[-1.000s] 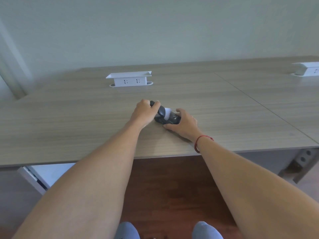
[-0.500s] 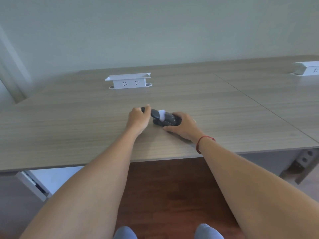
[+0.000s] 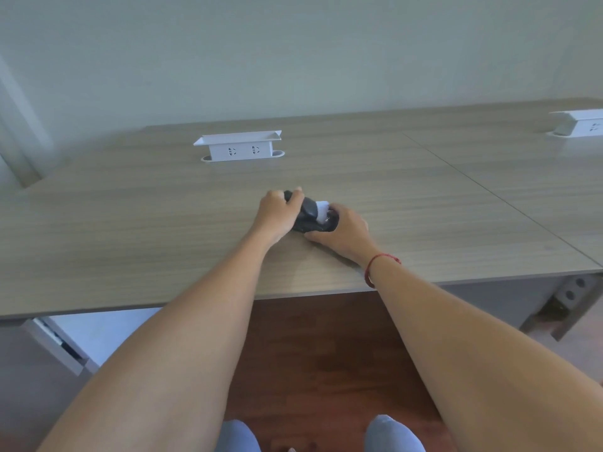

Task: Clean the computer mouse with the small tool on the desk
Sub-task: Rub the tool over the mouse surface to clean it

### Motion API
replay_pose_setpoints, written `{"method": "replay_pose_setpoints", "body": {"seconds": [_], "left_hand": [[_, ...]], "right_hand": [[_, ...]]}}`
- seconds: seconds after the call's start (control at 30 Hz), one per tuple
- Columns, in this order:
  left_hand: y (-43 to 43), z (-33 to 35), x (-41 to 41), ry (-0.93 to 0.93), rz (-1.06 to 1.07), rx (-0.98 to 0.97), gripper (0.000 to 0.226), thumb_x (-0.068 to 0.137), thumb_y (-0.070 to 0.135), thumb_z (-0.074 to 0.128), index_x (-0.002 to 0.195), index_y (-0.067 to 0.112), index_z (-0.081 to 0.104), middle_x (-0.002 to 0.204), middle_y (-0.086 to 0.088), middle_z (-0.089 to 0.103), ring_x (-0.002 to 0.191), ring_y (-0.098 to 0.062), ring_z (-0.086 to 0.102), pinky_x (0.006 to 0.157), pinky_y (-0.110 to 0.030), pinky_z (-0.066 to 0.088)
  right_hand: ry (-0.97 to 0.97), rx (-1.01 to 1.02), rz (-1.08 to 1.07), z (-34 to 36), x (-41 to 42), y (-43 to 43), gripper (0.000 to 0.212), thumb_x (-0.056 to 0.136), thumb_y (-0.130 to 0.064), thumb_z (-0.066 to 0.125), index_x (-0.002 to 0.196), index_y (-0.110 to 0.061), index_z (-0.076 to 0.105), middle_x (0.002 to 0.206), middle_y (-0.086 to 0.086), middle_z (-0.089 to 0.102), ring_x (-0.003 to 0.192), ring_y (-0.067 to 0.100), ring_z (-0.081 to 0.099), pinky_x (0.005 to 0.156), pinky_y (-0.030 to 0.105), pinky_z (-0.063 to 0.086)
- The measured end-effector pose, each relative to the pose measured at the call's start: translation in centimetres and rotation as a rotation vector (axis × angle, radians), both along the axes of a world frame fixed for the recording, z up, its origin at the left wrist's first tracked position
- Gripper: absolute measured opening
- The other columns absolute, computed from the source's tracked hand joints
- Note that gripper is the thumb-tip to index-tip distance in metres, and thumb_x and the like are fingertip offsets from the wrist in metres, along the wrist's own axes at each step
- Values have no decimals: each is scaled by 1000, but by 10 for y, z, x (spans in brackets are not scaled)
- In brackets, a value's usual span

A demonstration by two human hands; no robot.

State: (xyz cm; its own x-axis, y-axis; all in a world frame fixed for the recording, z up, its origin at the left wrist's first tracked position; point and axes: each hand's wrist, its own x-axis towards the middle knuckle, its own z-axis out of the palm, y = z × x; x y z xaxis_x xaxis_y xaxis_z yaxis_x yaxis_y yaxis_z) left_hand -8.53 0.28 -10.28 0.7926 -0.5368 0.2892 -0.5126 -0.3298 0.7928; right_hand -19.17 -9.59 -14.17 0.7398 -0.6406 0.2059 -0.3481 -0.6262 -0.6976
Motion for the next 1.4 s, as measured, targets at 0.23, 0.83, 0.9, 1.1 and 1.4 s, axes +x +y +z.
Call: {"method": "replay_pose_setpoints", "body": {"seconds": [0.23,0.83,0.9,1.1,1.4], "left_hand": [[19,11,14,3,56,-47,51,95,34,49,49,18,33,48,5,33,44,-13,30,44,-27,26],[-2,9,-4,21,-96,-72,52,93,33,54,48,19,30,49,5,32,47,-13,30,48,-28,27],[-6,8,-10,20,-108,-50,52,93,33,53,50,18,29,50,4,31,47,-14,31,48,-29,26],[10,-1,11,49,118,-76,50,95,32,50,49,17,38,52,0,38,49,-15,35,51,-31,28],[6,-9,4,233,35,-142,45,91,39,52,54,19,38,50,4,35,46,-16,34,47,-29,28]], "right_hand": [[-13,52,-7,2,0,0,74,69,-47,78,131,-18,51,124,1,63,119,23,55,109,41,36],[-50,140,-42,1,1,1,113,63,-46,83,147,-7,19,119,3,65,119,27,56,105,45,42],[-64,165,-33,1,0,1,121,64,-43,84,151,-7,8,123,4,64,122,27,54,107,46,41],[-40,107,-14,1,-1,-1,86,67,-46,81,138,-14,43,129,3,61,121,24,54,108,44,39],[-19,25,81,6,-5,-2,46,74,-45,75,114,-24,64,107,-3,68,104,19,60,105,43,39]]}}
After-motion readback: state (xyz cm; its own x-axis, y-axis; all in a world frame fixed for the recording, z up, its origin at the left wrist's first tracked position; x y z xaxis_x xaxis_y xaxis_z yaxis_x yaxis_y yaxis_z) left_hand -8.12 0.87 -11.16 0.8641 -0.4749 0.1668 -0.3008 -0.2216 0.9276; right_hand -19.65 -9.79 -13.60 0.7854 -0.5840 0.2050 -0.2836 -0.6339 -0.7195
